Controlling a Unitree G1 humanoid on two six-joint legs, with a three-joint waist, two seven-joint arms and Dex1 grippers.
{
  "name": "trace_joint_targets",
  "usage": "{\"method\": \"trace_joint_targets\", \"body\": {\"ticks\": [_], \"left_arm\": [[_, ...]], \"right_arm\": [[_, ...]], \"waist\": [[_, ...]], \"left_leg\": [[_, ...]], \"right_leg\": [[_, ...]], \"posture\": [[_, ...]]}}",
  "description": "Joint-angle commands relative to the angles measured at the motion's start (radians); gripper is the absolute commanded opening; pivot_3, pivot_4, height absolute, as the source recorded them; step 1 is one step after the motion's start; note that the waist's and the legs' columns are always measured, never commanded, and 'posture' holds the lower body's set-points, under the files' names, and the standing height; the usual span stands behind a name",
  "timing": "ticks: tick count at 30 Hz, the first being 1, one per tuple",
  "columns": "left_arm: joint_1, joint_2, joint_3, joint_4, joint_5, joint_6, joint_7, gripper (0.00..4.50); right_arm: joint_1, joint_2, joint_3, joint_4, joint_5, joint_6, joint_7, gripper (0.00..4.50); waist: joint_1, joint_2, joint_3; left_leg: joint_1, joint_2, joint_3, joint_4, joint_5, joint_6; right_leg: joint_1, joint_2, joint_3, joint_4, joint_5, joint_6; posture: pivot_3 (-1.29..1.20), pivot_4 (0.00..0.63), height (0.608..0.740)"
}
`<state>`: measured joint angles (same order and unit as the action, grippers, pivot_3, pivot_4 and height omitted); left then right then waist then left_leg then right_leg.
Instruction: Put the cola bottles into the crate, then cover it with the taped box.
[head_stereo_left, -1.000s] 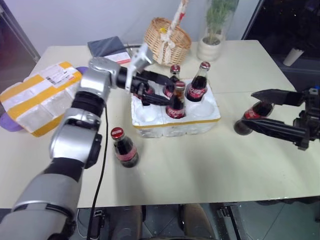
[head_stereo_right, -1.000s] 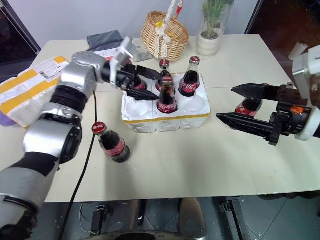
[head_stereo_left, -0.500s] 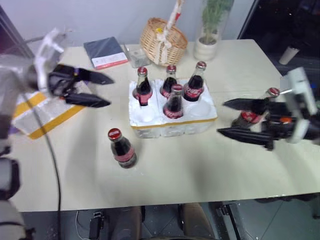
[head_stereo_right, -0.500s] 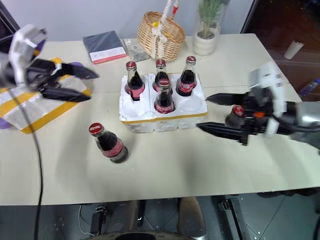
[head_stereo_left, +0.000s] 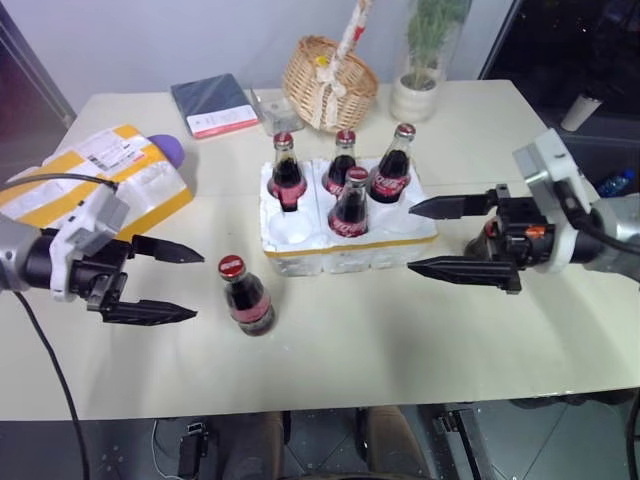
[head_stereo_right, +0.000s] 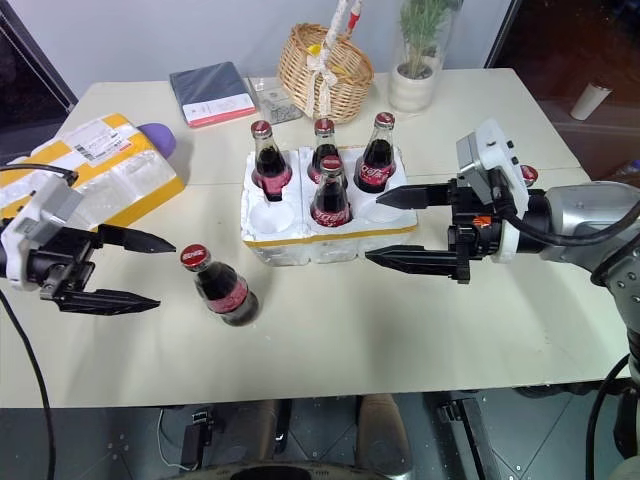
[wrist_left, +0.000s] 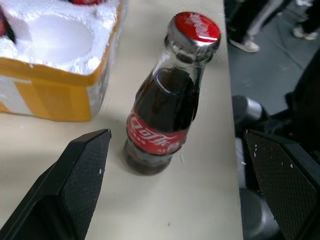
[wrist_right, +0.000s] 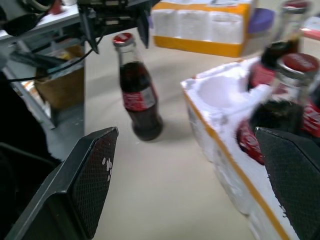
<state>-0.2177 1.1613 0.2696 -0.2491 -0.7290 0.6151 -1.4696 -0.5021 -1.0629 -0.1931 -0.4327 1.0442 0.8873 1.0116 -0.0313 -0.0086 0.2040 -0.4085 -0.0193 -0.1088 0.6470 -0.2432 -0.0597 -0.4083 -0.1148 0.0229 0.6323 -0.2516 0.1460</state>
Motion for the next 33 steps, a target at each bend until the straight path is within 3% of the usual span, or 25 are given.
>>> {"method": "trace_joint_targets", "body": {"ticks": [1,11,22,25,27,33], "left_arm": [[0.043,-0.039,0.033,-0.095,-0.023,0.011,0.070,4.46],[0.030,-0.212,-0.132,-0.141,0.107,-0.062,0.258,4.46],[0.021,-0.312,-0.243,-0.084,0.187,-0.128,0.297,4.46],[0.003,-0.331,-0.210,-0.088,0.106,-0.078,0.280,3.69],[-0.013,-0.323,-0.188,-0.086,0.070,-0.045,0.274,2.81],[-0.099,-0.227,-0.085,-0.064,-0.094,0.088,0.189,2.81]], "right_arm": [[-0.029,-0.014,-0.026,-0.018,0.010,0.004,0.010,4.50],[-0.050,-0.026,-0.068,-0.023,0.055,0.062,-0.015,4.50],[-0.034,-0.023,-0.117,-0.032,0.100,0.093,-0.085,4.50],[-0.023,-0.028,-0.128,-0.036,0.102,0.094,-0.085,4.50],[-0.013,-0.030,-0.134,-0.041,0.100,0.094,-0.082,4.50],[0.025,-0.047,-0.164,-0.063,0.111,0.094,-0.069,4.50]], "waist": [[0.001,0.000,0.000],[0.019,0.000,0.000],[0.018,0.000,-0.001],[0.018,0.000,-0.001],[0.018,0.000,-0.001],[0.018,0.000,0.000]], "left_leg": [[0.000,0.000,0.000,0.000,0.000,0.000],[0.000,0.000,0.001,0.000,0.000,0.000],[0.000,0.000,0.001,0.000,0.000,0.000],[0.000,0.000,0.001,0.000,0.000,0.000],[0.000,0.000,0.001,0.000,0.000,0.000],[0.000,0.000,0.000,0.000,0.000,0.000]], "right_leg": [[0.000,0.000,0.000,0.000,0.000,0.000],[0.000,0.000,0.000,0.000,0.000,0.000],[0.000,0.000,0.000,0.000,0.000,0.000],[0.000,0.000,0.000,0.000,0.000,0.000],[0.000,0.000,0.000,0.000,0.000,0.000],[-0.001,0.000,0.000,0.000,0.000,0.000]], "posture": [[0.00,0.150,0.740],[0.00,0.150,0.740],[0.00,0.150,0.740],[0.00,0.150,0.740],[0.00,0.150,0.740],[0.00,0.150,0.740]]}}
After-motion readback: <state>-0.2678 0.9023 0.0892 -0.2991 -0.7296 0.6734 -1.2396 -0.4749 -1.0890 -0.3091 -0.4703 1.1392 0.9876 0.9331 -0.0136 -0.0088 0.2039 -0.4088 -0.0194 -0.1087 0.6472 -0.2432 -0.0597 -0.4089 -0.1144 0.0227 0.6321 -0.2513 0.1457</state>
